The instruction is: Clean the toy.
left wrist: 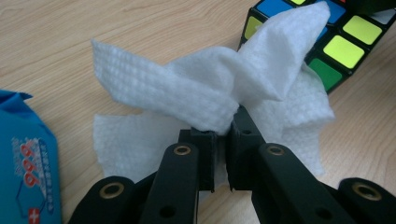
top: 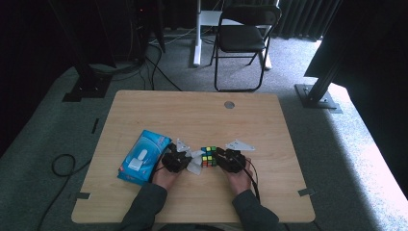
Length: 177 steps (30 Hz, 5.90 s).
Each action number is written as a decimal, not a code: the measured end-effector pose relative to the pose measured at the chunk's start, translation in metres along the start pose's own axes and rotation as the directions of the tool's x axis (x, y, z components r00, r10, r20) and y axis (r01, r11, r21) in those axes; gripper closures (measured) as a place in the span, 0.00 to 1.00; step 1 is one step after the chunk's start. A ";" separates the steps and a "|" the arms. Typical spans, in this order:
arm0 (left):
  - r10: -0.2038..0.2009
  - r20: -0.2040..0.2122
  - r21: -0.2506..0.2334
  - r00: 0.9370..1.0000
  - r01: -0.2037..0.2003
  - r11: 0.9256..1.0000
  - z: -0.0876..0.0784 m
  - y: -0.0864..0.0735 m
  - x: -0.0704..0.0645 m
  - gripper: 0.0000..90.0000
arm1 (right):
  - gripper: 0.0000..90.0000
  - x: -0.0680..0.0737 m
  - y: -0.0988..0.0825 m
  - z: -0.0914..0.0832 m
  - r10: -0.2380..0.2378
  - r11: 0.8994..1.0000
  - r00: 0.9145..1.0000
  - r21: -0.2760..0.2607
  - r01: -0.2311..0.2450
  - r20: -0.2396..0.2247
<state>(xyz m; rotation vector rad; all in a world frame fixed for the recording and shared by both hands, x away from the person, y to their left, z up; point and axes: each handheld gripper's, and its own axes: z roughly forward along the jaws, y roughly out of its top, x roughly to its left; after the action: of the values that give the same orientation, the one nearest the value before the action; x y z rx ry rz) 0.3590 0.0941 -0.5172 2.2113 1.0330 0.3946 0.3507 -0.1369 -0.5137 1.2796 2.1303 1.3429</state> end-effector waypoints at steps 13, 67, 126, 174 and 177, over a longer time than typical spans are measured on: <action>0.026 0.050 -0.012 0.998 -0.026 1.000 0.008 0.007 -0.008 0.92 | 0.78 0.000 0.004 0.001 0.045 0.999 0.999 0.020 -0.046 0.030; 0.015 0.022 -0.001 1.000 -0.015 1.000 0.035 0.014 -0.010 0.93 | 0.77 0.001 0.000 0.000 0.064 0.998 0.998 -0.003 -0.064 0.027; 0.063 0.033 -0.084 0.997 -0.060 0.995 -0.006 0.023 -0.027 0.92 | 0.77 0.003 -0.002 0.000 0.064 0.998 0.997 -0.012 -0.064 0.036; -0.076 0.004 -0.062 0.997 0.076 0.995 0.018 0.015 0.005 0.91 | 0.79 0.003 -0.002 -0.001 0.027 1.000 0.999 0.007 -0.027 -0.028; -0.079 0.011 -0.057 0.997 0.079 0.995 0.020 0.016 0.006 0.91 | 0.79 0.003 -0.002 -0.001 0.027 1.000 0.999 0.008 -0.026 -0.029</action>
<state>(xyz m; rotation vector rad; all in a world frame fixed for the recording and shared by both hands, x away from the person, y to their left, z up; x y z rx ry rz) 0.3825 0.0817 -0.5213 2.1121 1.0870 0.3745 0.3474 -0.1352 -0.5142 1.3035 2.1468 1.3735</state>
